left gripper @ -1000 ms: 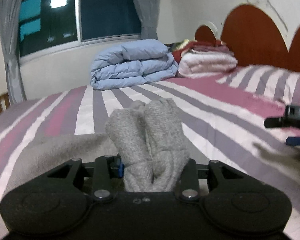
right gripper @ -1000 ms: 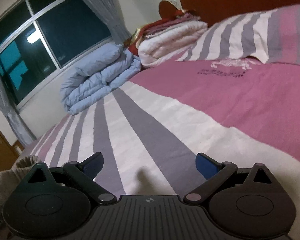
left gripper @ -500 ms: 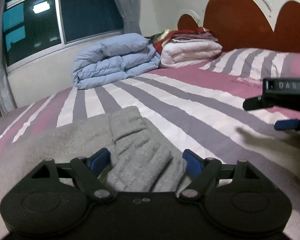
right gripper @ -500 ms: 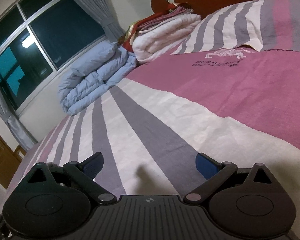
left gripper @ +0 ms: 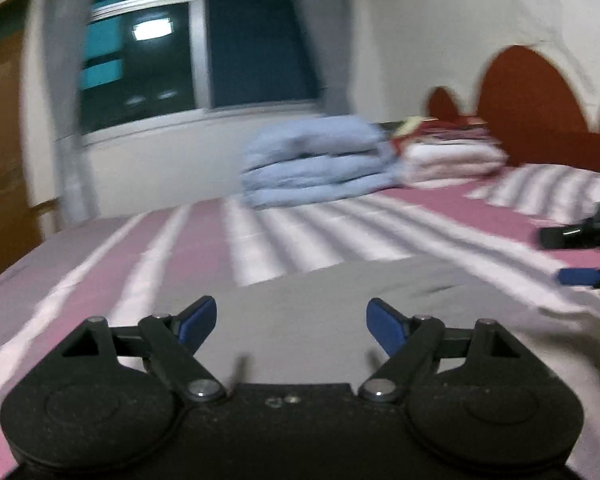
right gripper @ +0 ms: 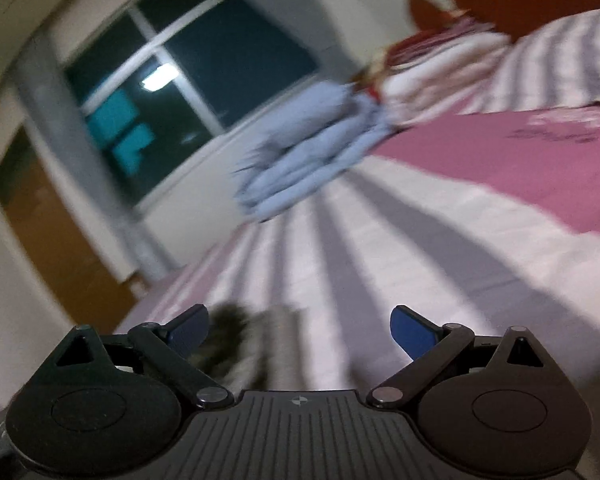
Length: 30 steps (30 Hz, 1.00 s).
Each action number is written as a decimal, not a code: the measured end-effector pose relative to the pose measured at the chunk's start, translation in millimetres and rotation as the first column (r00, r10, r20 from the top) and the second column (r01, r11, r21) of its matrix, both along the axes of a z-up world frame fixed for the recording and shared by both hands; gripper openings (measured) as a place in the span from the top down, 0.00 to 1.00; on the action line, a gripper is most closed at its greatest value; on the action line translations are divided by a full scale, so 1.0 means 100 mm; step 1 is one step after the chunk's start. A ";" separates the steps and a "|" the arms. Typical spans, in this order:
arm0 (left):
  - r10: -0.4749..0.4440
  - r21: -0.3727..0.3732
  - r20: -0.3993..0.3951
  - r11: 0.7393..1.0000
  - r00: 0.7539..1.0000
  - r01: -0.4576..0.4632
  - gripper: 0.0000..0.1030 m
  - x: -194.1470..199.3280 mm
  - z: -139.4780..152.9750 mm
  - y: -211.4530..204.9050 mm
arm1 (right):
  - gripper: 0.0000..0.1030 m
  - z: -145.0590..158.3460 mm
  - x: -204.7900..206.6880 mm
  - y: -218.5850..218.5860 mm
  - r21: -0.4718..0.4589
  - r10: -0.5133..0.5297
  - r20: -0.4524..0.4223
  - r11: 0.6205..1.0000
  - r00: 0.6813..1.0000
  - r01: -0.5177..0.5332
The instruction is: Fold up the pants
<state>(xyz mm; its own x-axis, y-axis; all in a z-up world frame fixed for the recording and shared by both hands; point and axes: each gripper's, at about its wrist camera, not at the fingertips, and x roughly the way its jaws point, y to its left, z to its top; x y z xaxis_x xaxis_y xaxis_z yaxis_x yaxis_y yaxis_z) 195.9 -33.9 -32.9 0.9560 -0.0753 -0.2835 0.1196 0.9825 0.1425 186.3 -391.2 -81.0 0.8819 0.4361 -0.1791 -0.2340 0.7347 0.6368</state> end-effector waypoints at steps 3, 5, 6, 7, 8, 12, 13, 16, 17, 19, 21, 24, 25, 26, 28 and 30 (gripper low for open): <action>0.073 -0.019 -0.013 0.997 0.997 -0.073 0.27 -0.06 -0.06 0.45 | 0.13 0.09 -0.08 0.24 -0.020 0.086 0.044 0.996 0.995 -0.085; 0.112 -0.024 -0.009 0.993 0.994 -0.112 0.26 -0.11 -0.13 0.68 | 0.14 0.10 -0.09 0.37 -0.024 0.136 0.043 0.991 0.990 -0.135; 0.122 -0.021 -0.012 0.992 0.992 -0.122 0.26 -0.13 -0.16 0.75 | 0.19 0.10 -0.09 0.44 -0.028 0.157 0.032 0.987 0.987 -0.156; 0.139 -0.022 -0.011 0.990 0.990 -0.139 0.26 -0.16 -0.22 0.84 | 0.29 0.09 -0.09 0.50 -0.028 0.184 0.020 0.983 0.983 -0.184; 0.154 -0.030 -0.015 0.988 0.988 -0.154 0.26 -0.17 -0.26 0.91 | 0.34 0.07 -0.08 0.56 -0.019 0.216 0.007 0.976 0.976 -0.215; 0.210 -0.102 -0.067 0.971 0.975 -0.216 0.26 -0.22 -0.34 1.13 | 0.41 0.02 -0.05 0.78 -0.042 0.235 -0.050 0.970 0.971 -0.238; 0.212 -0.119 -0.060 0.969 0.976 -0.217 0.26 -0.23 -0.32 1.17 | 0.41 0.01 -0.03 0.81 -0.039 0.232 -0.067 0.971 0.970 -0.235; 0.202 -0.155 -0.070 0.965 0.977 -0.210 0.26 -0.26 -0.34 1.28 | 0.41 -0.04 0.01 0.83 -0.002 0.214 -0.105 0.977 0.971 -0.215; 0.203 -0.161 -0.083 0.963 0.976 -0.215 0.26 -0.25 -0.35 1.30 | 0.41 -0.04 0.02 0.83 0.012 0.218 -0.108 0.976 0.970 -0.218; 0.222 -0.165 -0.133 0.956 0.966 -0.243 0.26 -0.17 -0.42 1.35 | 0.41 -0.06 0.09 0.88 0.016 0.218 -0.122 0.976 0.968 -0.217; 0.242 -0.174 -0.169 0.947 0.956 -0.270 0.26 -0.13 -0.47 1.41 | 0.41 -0.08 0.23 0.91 0.022 0.215 -0.147 0.977 0.966 -0.214; 0.255 -0.240 -0.214 0.922 0.943 -0.304 0.26 -0.10 -0.52 1.55 | 0.81 -0.09 0.40 0.99 -0.012 0.194 -0.169 0.980 0.966 -0.199; 0.257 -0.260 -0.220 0.914 0.941 -0.311 0.26 -0.11 -0.54 1.59 | 0.81 -0.02 0.37 0.97 -0.018 0.188 -0.125 0.981 0.974 -0.192; 0.260 -0.278 -0.225 0.907 0.939 -0.317 0.26 -0.12 -0.55 1.64 | 0.81 0.05 0.33 0.94 -0.027 0.176 -0.084 0.983 0.981 -0.179; 0.261 -0.295 -0.235 0.898 0.936 -0.325 0.26 -0.14 -0.57 1.69 | 0.81 0.18 0.24 0.83 -0.020 0.144 -0.010 0.989 0.990 -0.144; 0.264 -0.293 -0.238 0.898 0.935 -0.328 0.26 -0.15 -0.58 1.71 | 0.81 0.11 0.30 0.77 -0.037 0.111 -0.043 0.993 0.993 -0.112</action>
